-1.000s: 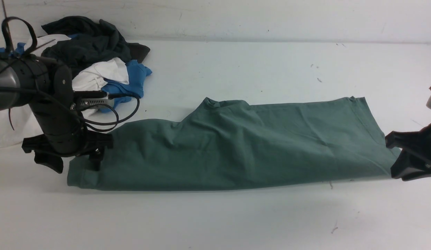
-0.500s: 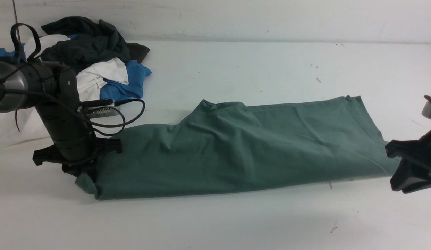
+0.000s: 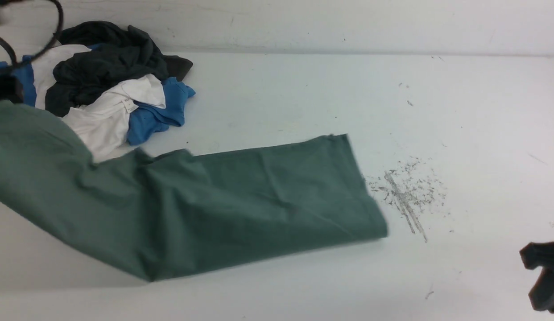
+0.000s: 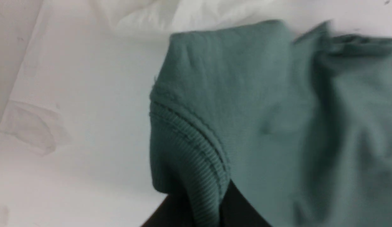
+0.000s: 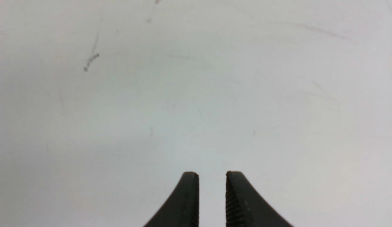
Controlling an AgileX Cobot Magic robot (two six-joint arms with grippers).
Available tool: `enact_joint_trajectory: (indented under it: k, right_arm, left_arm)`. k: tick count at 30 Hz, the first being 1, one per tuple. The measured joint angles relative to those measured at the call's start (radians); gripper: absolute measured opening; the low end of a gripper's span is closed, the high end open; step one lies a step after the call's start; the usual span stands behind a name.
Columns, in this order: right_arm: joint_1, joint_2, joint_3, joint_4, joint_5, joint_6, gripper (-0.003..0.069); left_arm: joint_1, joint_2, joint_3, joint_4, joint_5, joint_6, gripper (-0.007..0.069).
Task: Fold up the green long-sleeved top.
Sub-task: Drag the left edge of the fabric to the left with your left arm and fold it to the right edge
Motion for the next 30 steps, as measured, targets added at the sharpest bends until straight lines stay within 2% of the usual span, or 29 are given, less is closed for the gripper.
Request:
enact_joint_trajectory:
  k: [3,7,11,16,18,23,27,30]
  right_arm:
    - [0.0,-0.045,0.037,0.0,-0.012,0.005,0.012]
    - [0.0,-0.095,0.055,0.0,-0.017,0.006,0.012]
    - [0.0,-0.105,0.057,0.008,-0.027,0.003,0.0121]
    - [0.0,-0.105,0.057,0.011,-0.035,0.0,0.0121]
    - [0.0,-0.105,0.057,0.011,-0.045,0.0,0.0121]
    - [0.0,-0.106,0.057,0.011,-0.062,0.0,0.0121]
    - [0.0,-0.106,0.057,0.011,-0.071,0.0,0.0121]
    - [0.0,-0.106,0.057,0.011,-0.076,0.0,0.0121]
  left_arm:
    - [-0.021,-0.014,-0.039,-0.095,0.016,0.038,0.0017]
    - [-0.119,0.02,-0.068,-0.313,-0.041,0.124,0.0017]
    - [-0.235,0.125,-0.07,-0.441,-0.131,0.168,0.0017]
    - [-0.34,0.278,-0.087,-0.479,-0.219,0.181,0.0017]
    - [-0.393,0.372,-0.096,-0.486,-0.305,0.204,0.0017]
    - [-0.445,0.52,-0.104,-0.494,-0.419,0.241,0.0024]
    - [-0.455,0.601,-0.105,-0.508,-0.445,0.243,0.008]
    - [-0.455,0.621,-0.105,-0.544,-0.446,0.246,0.0163]
